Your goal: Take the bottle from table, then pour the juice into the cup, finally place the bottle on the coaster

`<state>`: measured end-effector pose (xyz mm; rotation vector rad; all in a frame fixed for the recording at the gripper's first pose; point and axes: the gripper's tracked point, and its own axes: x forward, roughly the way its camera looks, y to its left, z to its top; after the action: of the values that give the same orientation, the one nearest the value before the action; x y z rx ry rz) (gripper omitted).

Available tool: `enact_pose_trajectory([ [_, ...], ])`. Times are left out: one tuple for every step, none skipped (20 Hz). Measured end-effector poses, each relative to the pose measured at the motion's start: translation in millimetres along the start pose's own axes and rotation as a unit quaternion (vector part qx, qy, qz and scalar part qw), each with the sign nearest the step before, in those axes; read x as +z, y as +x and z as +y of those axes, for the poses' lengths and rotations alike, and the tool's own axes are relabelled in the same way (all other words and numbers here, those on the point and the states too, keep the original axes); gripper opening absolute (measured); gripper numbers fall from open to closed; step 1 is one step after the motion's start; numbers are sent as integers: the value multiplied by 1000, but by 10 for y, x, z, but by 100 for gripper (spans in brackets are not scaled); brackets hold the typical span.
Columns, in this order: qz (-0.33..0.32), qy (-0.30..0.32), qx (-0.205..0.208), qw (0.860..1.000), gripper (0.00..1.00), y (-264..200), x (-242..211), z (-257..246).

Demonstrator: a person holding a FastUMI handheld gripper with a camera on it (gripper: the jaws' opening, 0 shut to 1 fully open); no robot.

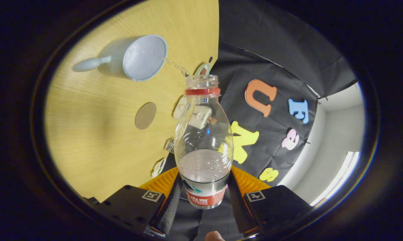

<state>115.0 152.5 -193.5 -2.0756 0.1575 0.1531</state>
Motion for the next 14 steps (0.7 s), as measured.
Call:
enact_pose_trajectory([
  [0,-3,-1,1000,76,-6,1,-19],
  [0,-6,-2,1000,76,-3,3,-40],
  [1,-8,-3,1000,76,-4,-12,-52],
  [1,-9,-5,1000,76,0,-13,-72],
  [2,-10,-7,1000,76,-8,-23,-94],
  [2,-11,-8,1000,76,-5,-28,-106],
  [3,-12,-9,1000,76,-4,-34,-121],
  [4,-14,-10,1000,76,3,-41,-135],
  [4,-15,-11,1000,76,2,-37,-145],
  [5,-17,-11,1000,76,7,-38,-154],
  [4,-18,-12,1000,76,8,-39,-157],
  [3,-22,-13,1000,76,4,-25,-161],
  [3,-26,-15,1000,76,2,-21,-180],
  [2,-29,-17,999,76,0,-15,-187],
])
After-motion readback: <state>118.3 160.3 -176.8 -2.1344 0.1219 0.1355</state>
